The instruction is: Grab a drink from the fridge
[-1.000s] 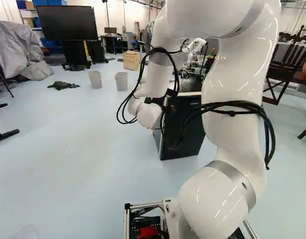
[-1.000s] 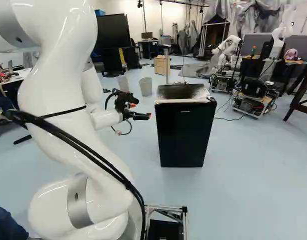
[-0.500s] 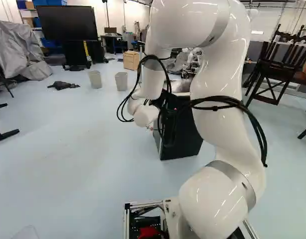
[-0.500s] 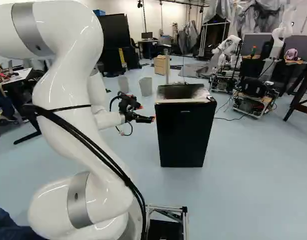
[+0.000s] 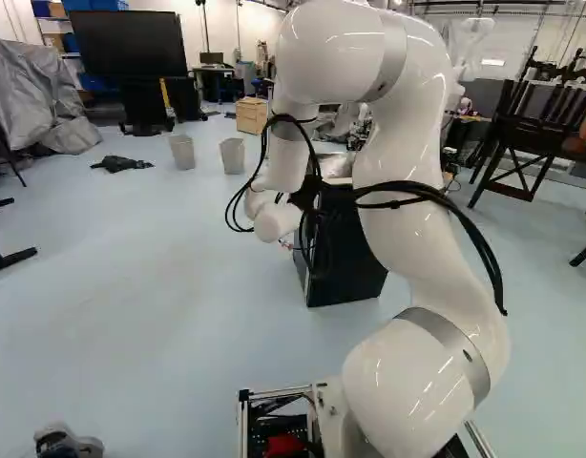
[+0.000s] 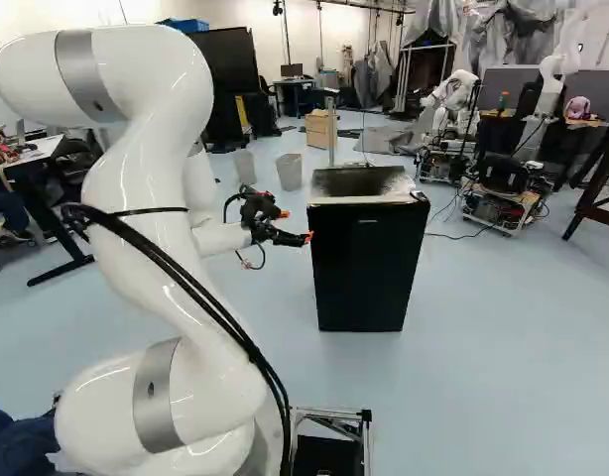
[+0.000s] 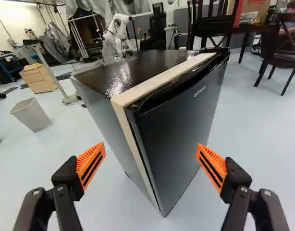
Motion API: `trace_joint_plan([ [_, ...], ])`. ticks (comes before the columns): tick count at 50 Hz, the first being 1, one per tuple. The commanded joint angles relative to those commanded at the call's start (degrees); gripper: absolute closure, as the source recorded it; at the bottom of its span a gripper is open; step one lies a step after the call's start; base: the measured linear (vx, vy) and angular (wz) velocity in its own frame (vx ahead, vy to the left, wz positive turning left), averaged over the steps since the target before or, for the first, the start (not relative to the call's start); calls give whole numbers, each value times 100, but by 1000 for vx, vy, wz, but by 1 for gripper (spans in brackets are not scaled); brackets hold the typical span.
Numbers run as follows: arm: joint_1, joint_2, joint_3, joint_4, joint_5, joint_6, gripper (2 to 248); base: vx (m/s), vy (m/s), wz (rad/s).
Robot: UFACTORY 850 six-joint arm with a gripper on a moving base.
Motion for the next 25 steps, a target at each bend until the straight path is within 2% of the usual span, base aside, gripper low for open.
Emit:
trace_joint_plan([
  [25, -252, -193, -307, 0, 0, 0, 3, 0, 0, 0],
])
